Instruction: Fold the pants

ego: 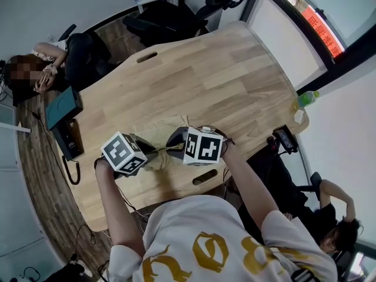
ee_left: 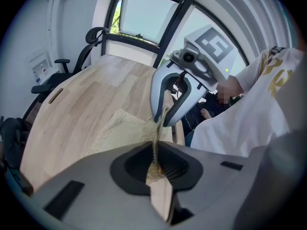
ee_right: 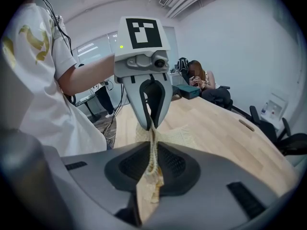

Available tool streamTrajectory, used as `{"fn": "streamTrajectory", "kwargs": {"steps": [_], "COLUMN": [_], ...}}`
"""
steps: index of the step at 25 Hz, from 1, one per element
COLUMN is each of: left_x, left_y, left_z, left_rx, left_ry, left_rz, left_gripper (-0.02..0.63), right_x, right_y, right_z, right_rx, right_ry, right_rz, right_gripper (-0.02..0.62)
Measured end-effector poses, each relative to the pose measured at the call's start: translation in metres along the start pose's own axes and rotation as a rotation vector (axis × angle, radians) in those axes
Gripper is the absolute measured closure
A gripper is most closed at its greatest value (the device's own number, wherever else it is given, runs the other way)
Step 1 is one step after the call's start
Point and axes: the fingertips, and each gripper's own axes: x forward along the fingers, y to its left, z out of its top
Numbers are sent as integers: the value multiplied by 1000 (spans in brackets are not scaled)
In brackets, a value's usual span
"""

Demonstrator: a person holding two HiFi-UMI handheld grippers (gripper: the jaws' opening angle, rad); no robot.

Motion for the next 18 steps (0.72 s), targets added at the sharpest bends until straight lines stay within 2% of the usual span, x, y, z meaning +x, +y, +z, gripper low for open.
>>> {"fn": "streamTrajectory", "kwargs": {"steps": [3,8,12,18], "left_x": [0,6,22,56], "left_y": [15,53,80,119], "left_z": [6,16,12,1], "left_rx": [3,-4,-19,-56], "left_ry": [8,-6,35,95], "left_rz": [10,72,72,49], "left_gripper": [563,563,563,563], "right_x": [0,8,25,58], "right_y": [-15,-47,-71,-102], "right_z": [-2,-4,-15,-40], "right_rx": [8,63,66,142], "right_ry": [9,-16,12,33], "right_rz": [2,2,4,40], "right_gripper": [545,545,545,545]}}
